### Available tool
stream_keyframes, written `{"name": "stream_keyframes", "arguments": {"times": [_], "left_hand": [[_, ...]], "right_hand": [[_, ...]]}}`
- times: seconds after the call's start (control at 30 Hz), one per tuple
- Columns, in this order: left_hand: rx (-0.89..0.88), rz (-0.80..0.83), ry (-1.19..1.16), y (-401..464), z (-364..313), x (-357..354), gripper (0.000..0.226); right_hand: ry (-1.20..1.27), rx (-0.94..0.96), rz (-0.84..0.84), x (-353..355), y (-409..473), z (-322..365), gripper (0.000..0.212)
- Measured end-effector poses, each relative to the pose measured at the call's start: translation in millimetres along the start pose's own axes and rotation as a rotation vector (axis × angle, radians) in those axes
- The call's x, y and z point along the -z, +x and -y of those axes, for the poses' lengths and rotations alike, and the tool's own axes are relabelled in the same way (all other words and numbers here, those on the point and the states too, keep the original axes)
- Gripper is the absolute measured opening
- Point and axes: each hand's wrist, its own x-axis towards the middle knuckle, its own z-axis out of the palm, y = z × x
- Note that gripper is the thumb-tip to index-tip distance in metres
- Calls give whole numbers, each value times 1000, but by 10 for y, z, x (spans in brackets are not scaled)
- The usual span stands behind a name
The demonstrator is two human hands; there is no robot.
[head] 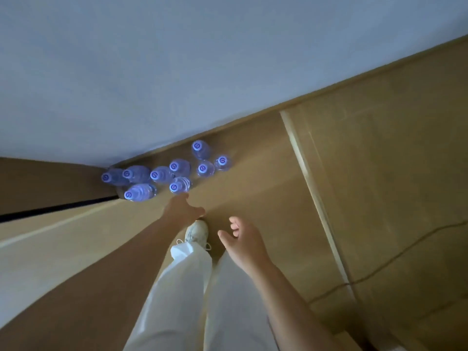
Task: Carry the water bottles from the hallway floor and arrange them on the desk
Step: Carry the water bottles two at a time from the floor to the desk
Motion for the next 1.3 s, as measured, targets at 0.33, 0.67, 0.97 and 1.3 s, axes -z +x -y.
{"name": "stream_keyframes", "arguments": {"times": [0.33,0.67,0.97,1.3], "left_hand": [[-4,-110,-154,1925,215,-1105,91],[-115,-214,-354,2912,302,-1175,103],[-213,-251,-289,2986,403,-1061,79],[-145,-320,-384,1497,580,-851,73]], "right_hand": [[-97,-42,-26,-209,2442,-570,73],[-135,131,-148,-473,3787,-552,101],[-405,309,-95,-547,3869,-395,53],[-418,330,-78,-474,2256,-247,53]]}}
